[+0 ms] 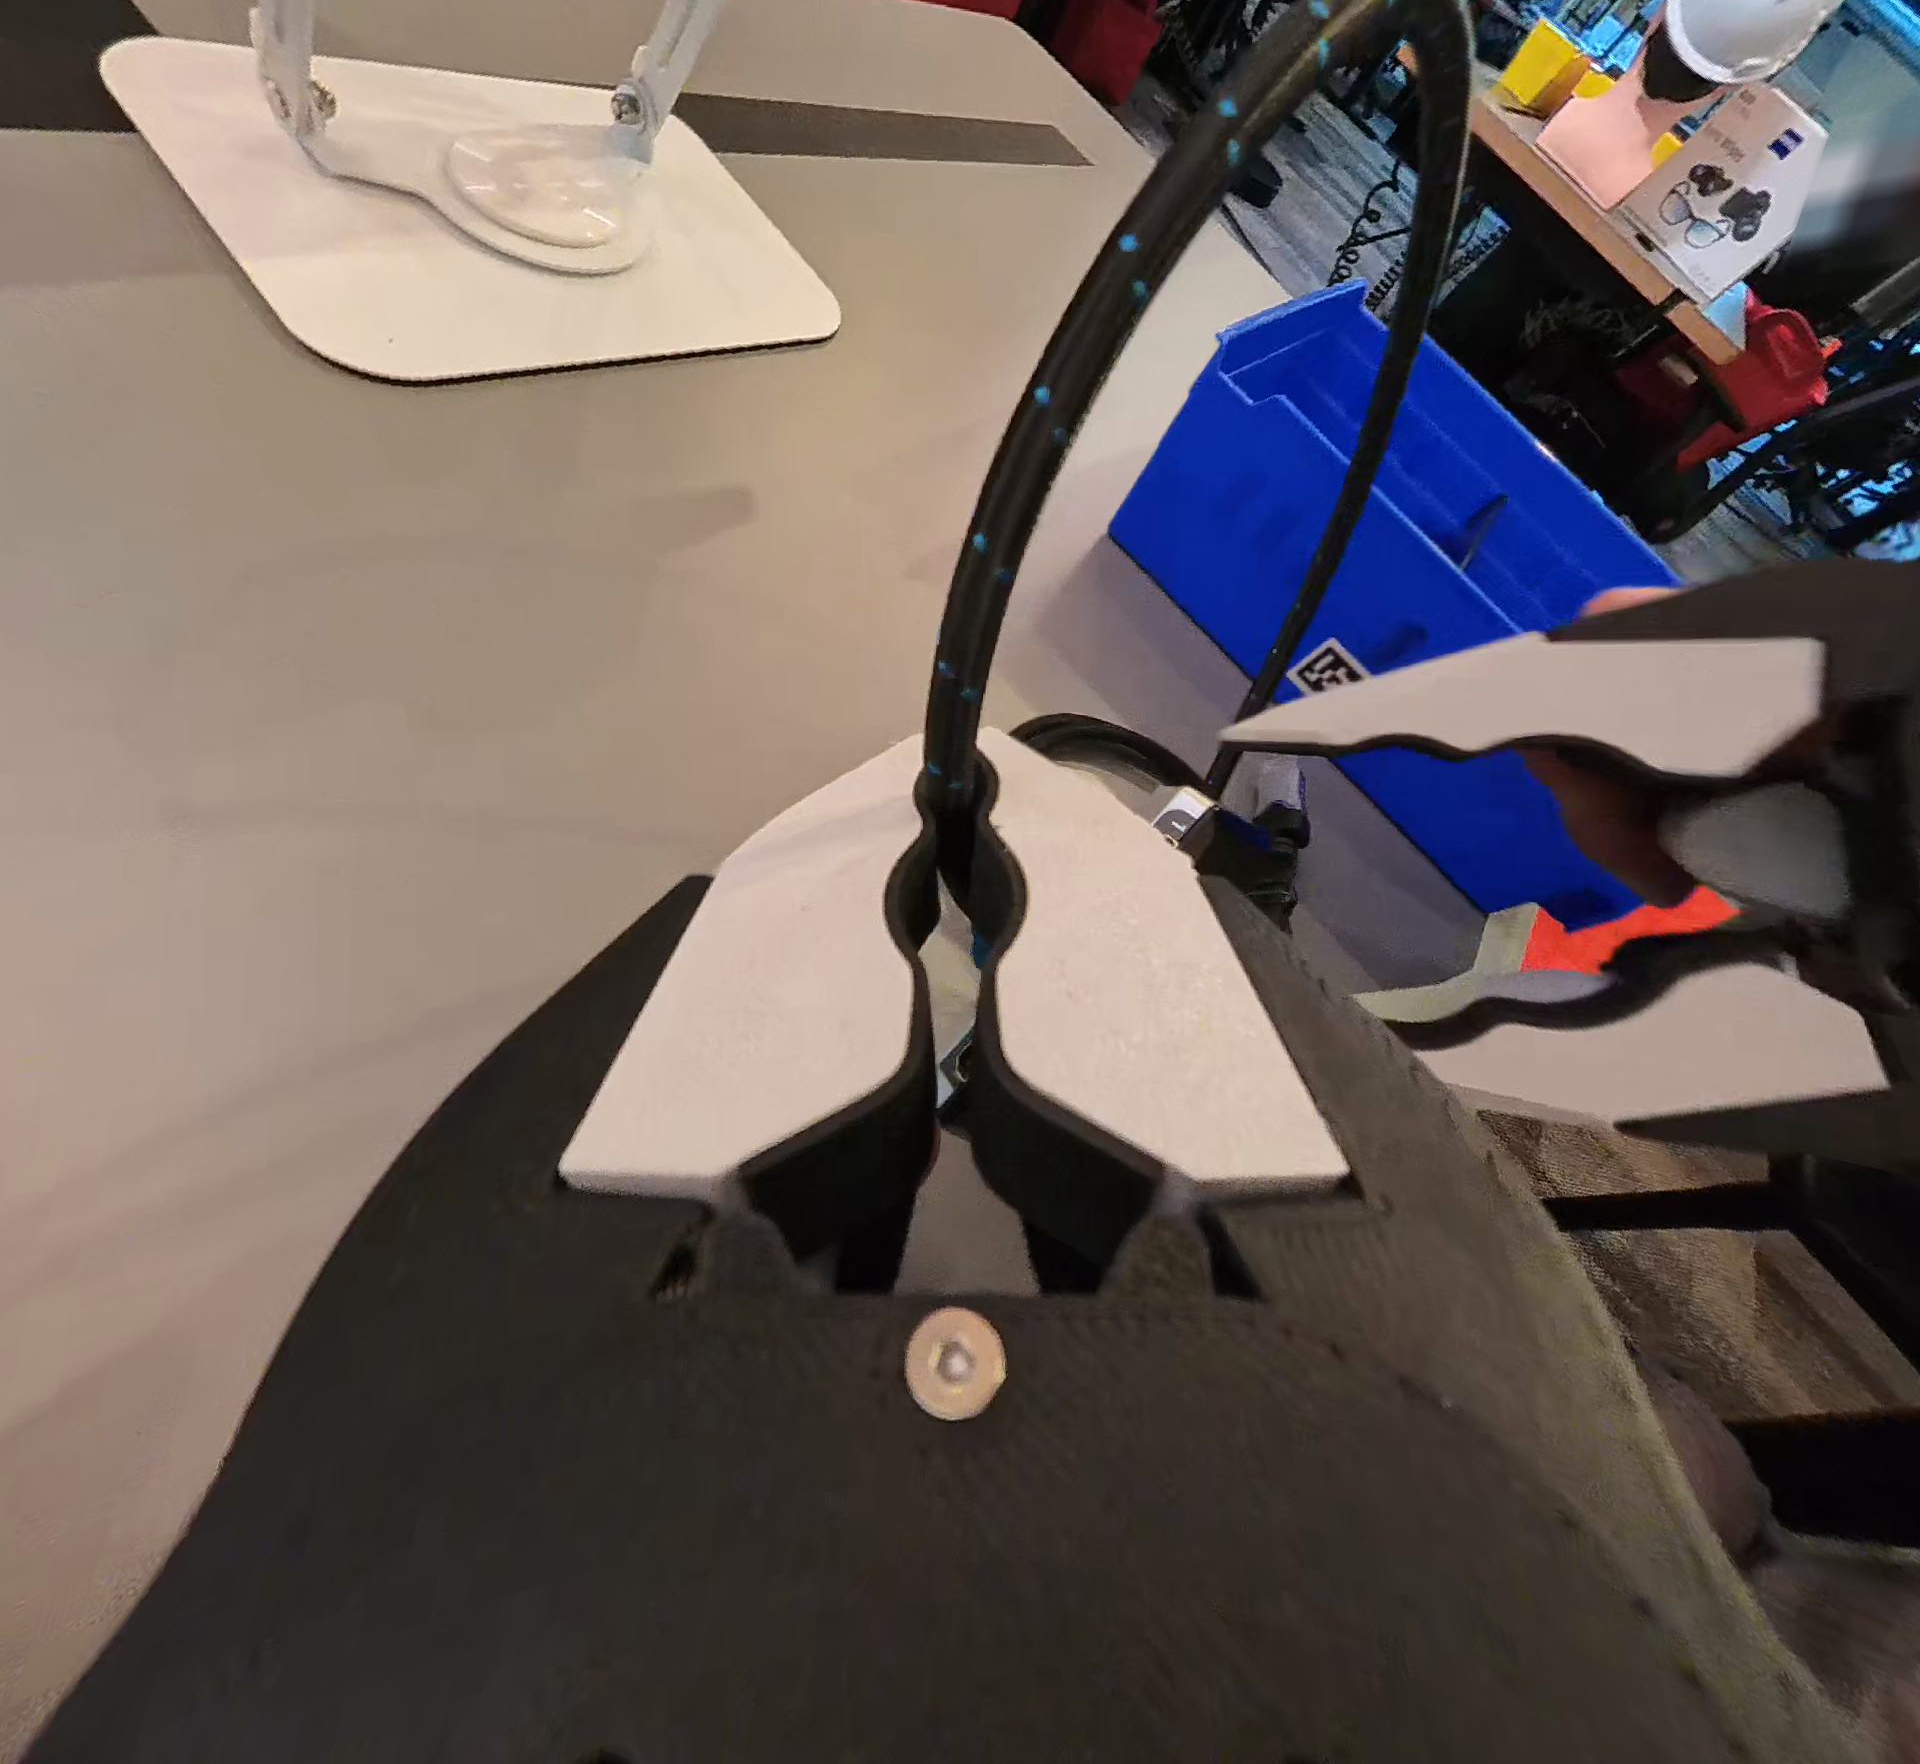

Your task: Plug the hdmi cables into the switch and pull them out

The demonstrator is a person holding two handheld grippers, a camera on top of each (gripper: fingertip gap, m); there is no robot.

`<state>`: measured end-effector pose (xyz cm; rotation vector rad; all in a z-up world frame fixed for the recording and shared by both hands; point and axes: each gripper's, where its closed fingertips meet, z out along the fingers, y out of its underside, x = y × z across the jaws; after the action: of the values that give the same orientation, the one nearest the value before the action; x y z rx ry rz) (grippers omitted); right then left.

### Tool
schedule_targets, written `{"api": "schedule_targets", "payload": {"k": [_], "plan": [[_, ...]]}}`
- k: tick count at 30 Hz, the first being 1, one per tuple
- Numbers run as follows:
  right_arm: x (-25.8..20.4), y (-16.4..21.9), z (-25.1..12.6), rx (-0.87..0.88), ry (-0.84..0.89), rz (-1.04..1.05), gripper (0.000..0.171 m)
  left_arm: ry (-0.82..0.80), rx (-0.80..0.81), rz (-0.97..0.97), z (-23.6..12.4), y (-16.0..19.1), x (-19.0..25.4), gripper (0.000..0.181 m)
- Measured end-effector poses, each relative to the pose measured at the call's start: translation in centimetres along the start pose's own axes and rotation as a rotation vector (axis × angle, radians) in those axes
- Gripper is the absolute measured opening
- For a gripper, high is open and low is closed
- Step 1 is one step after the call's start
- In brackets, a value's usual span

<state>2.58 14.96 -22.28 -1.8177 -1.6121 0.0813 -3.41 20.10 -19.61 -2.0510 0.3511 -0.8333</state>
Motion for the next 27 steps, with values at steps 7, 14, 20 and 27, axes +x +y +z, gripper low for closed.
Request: {"api": "schedule_targets", "payload": {"k": [7,14,20,27], "plan": [[-2.4,2.2,1.5,-0.134,0.109,-0.021,0.062,-0.014,-0.028,-0.056,0.6,1.0,-0.6,0.000],[-2.6,4.0,5.0,-0.185,0.136,-0.018,0.049,-0.006,-0.033,-0.067,0.6,1.1,-0.3,0.000],[-2.7,3.8,4.6,-0.135,-0.045,-0.014,0.030,-0.010,-0.037,-0.062,0.3,1.0,-0.7,0.001],[-4.5,5.6,1.8,-0.179,-0.442,-0.089,0.025,-0.011,-0.017,-0.002,-0.5,-0.4,-0.5,0.018]]}}
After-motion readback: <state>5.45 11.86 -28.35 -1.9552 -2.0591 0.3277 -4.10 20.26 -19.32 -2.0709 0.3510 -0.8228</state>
